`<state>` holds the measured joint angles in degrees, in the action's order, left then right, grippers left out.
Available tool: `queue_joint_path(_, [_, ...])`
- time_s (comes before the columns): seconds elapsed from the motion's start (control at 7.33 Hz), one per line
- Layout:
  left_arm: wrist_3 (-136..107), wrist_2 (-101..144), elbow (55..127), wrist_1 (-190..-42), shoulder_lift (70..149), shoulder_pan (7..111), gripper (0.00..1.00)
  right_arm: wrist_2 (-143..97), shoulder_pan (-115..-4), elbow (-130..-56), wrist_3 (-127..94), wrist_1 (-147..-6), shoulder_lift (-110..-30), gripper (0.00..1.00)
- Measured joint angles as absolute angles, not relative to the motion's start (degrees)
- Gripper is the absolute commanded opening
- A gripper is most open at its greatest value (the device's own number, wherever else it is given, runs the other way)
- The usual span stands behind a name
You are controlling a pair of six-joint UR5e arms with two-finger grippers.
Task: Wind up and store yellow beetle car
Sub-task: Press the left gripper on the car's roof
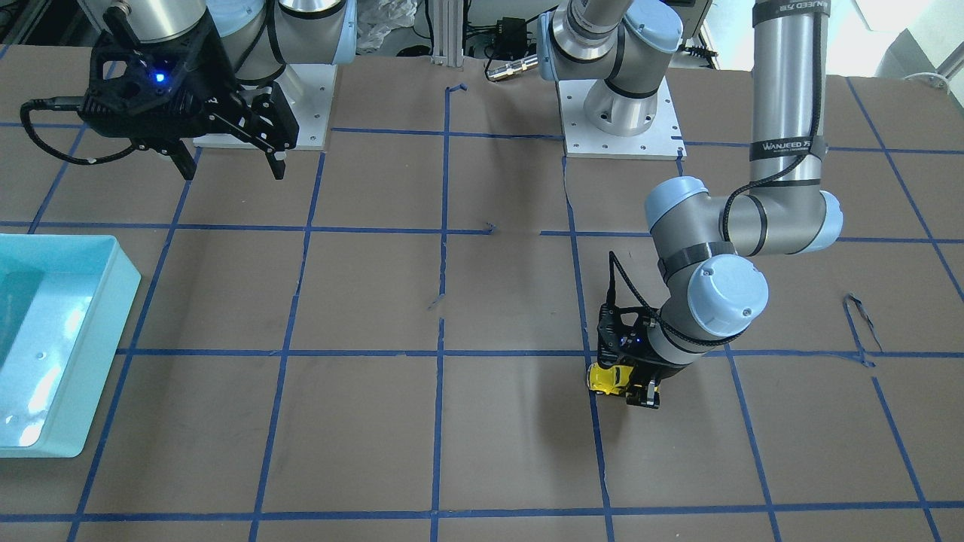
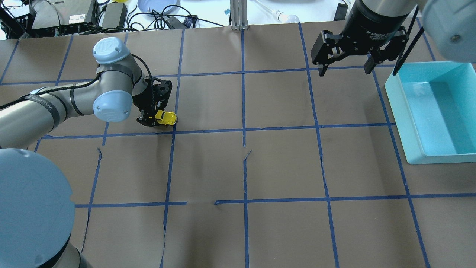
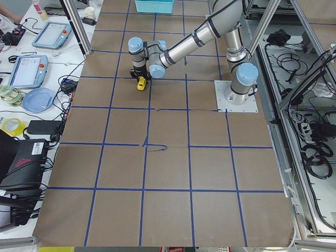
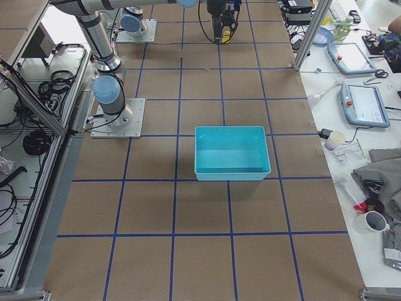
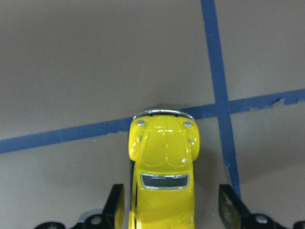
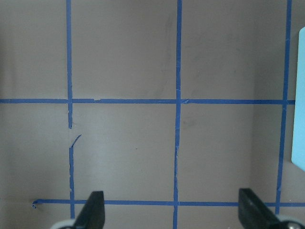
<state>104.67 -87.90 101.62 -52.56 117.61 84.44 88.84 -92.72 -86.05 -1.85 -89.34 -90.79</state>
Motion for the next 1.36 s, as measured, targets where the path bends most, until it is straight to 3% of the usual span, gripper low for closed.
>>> queue_joint_path(1.36, [97.3,-87.8,101.9,-52.0,117.5,82.5,0.05,88.8,-92.7,-86.1,-1.9,-89.4,-90.8,1.00])
